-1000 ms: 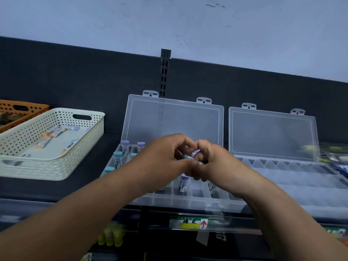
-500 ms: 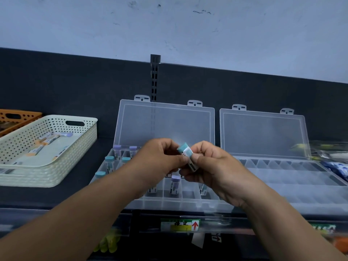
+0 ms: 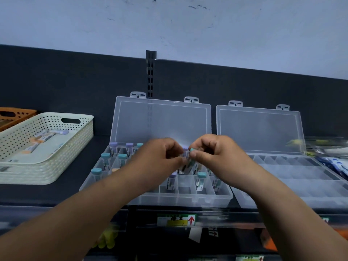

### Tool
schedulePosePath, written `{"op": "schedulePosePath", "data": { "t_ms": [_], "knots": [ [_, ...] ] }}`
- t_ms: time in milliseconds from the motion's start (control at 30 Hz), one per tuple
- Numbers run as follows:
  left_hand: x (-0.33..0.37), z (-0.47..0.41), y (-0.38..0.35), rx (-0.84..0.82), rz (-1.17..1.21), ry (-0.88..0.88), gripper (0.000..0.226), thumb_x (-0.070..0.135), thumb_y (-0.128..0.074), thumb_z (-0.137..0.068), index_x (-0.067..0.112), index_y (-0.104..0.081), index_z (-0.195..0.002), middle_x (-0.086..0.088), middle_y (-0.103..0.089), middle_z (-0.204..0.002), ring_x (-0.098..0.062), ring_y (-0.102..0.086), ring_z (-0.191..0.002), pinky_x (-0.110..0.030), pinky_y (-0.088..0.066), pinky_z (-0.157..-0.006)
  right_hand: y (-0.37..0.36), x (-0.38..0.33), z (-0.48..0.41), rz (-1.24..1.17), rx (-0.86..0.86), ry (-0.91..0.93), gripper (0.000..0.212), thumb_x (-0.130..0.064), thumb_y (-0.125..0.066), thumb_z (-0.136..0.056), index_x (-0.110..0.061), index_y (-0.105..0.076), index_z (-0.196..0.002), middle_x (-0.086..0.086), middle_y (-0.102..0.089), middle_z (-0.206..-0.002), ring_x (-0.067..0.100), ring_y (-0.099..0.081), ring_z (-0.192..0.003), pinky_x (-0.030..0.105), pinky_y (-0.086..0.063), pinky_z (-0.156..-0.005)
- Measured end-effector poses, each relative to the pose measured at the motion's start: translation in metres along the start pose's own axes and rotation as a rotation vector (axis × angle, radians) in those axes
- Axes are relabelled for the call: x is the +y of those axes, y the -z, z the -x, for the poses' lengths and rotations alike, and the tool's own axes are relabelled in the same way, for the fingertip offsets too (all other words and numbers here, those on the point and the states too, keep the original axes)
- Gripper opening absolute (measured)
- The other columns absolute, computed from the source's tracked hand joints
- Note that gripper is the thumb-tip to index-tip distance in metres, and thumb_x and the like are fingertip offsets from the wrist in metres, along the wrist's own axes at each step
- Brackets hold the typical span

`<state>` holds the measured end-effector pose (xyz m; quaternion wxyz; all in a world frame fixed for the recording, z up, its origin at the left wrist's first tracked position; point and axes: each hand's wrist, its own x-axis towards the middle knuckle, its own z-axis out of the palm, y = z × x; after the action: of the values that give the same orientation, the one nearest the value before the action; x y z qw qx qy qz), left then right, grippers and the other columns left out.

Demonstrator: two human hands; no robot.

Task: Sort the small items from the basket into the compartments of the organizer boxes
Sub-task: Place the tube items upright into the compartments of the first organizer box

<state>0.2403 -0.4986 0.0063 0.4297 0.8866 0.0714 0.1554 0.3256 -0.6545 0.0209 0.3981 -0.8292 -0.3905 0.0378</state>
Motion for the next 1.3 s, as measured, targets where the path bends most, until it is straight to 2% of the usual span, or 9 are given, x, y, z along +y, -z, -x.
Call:
{"op": "schedulePosePath", "data": {
  "t_ms": [167,233,367,500,633,900,1000,1133,1300],
  "knots": [
    [-0.018,0.004,0.018,0.015,-0.254,0.037,0.024,0.039,-0.064,-0.087,0.033,-0.061,-0.109,0.014,-0.062,-0.112,-0.006,-0.06,-0.092,-0.03,-0.05,-0.082,-0.009,0.012,-0.005,0.247,-0.099,-0.032,0.016,-0.028,-0.067,-0.089,-0.022,-0.063,-0.075,-0.005,-0.059,-0.075,0.008,-0.055,-0.065,0.024,-0.045,-0.064],
    [-0.025,0.005,0.025,0.03,-0.365,0.026,0.026,0.039,-0.064,-0.087,0.031,-0.061,-0.112,0.014,-0.06,-0.114,-0.006,-0.056,-0.1,-0.026,-0.045,-0.085,-0.016,0.018,-0.008,0.298,-0.113,-0.024,0.013,-0.029,-0.068,-0.088,-0.022,-0.065,-0.078,-0.008,-0.056,-0.082,0.005,-0.054,-0.072,0.022,-0.043,-0.068],
    [-0.038,0.009,0.036,0.077,-0.544,0.006,0.029,0.041,-0.062,-0.087,0.028,-0.061,-0.113,0.009,-0.06,-0.114,-0.011,-0.053,-0.104,-0.028,-0.043,-0.084,-0.03,0.027,-0.015,0.384,-0.163,-0.05,0.01,-0.031,-0.069,-0.087,-0.022,-0.07,-0.09,-0.008,-0.063,-0.094,0.012,-0.06,-0.087,0.028,-0.049,-0.082],
    [-0.049,0.016,0.043,0.108,-0.643,-0.003,0.034,0.042,-0.061,-0.087,0.027,-0.059,-0.118,0.006,-0.058,-0.121,-0.014,-0.05,-0.111,-0.03,-0.042,-0.089,-0.039,0.031,-0.016,0.505,-0.223,-0.057,0.012,-0.032,-0.067,-0.088,-0.024,-0.071,-0.096,-0.006,-0.069,-0.099,0.015,-0.061,-0.091,0.033,-0.05,-0.087],
    [-0.054,0.022,0.047,0.12,-0.702,-0.002,0.038,0.043,-0.059,-0.089,0.028,-0.056,-0.123,0.005,-0.055,-0.128,-0.017,-0.046,-0.116,-0.03,-0.039,-0.094,-0.039,0.032,-0.017,0.572,-0.225,-0.056,0.009,-0.035,-0.068,-0.087,-0.028,-0.067,-0.093,-0.01,-0.057,-0.092,0.02,-0.056,-0.1,0.039,-0.045,-0.095],
    [-0.054,0.029,0.053,0.165,-0.703,-0.01,0.037,0.043,-0.059,-0.089,0.031,-0.055,-0.124,0.008,-0.053,-0.129,-0.014,-0.045,-0.117,-0.029,-0.036,-0.094,-0.03,0.023,-0.018,0.568,-0.253,-0.057,0.035,-0.042,-0.069,-0.084,-0.031,-0.064,-0.116,-0.008,-0.062,-0.115,0.016,-0.054,-0.112,0.037,-0.043,-0.1],
    [-0.055,0.033,0.06,0.179,-0.717,0.018,0.039,0.043,-0.058,-0.089,0.031,-0.053,-0.126,0.007,-0.052,-0.128,-0.014,-0.043,-0.117,-0.028,-0.035,-0.092,-0.029,0.008,-0.023,0.537,-0.227,0.02,0.033,-0.042,-0.065,-0.087,-0.03,-0.063,-0.118,-0.007,-0.061,-0.117,0.016,-0.055,-0.111,0.039,-0.046,-0.097],
    [-0.061,0.04,0.086,0.214,-0.776,0.066,0.036,0.045,-0.059,-0.088,0.029,-0.055,-0.121,0.005,-0.054,-0.113,-0.014,-0.047,-0.102,-0.031,-0.039,-0.081,-0.04,-0.027,-0.036,0.514,-0.226,0.142,0.033,-0.038,-0.061,-0.091,-0.029,-0.06,-0.123,-0.006,-0.059,-0.122,0.016,-0.055,-0.108,0.036,-0.048,-0.093],
    [-0.088,0.046,0.146,0.273,-0.865,0.156,0.048,0.047,-0.063,-0.084,0.028,-0.053,-0.127,0.002,-0.054,-0.127,-0.019,-0.05,-0.115,-0.035,-0.043,-0.094,-0.079,-0.069,-0.066,0.48,-0.249,0.265,0.041,-0.039,-0.059,-0.092,-0.029,-0.052,-0.131,-0.005,-0.051,-0.132,0.017,-0.05,-0.119,0.031,-0.041,-0.098]
  ]
}}
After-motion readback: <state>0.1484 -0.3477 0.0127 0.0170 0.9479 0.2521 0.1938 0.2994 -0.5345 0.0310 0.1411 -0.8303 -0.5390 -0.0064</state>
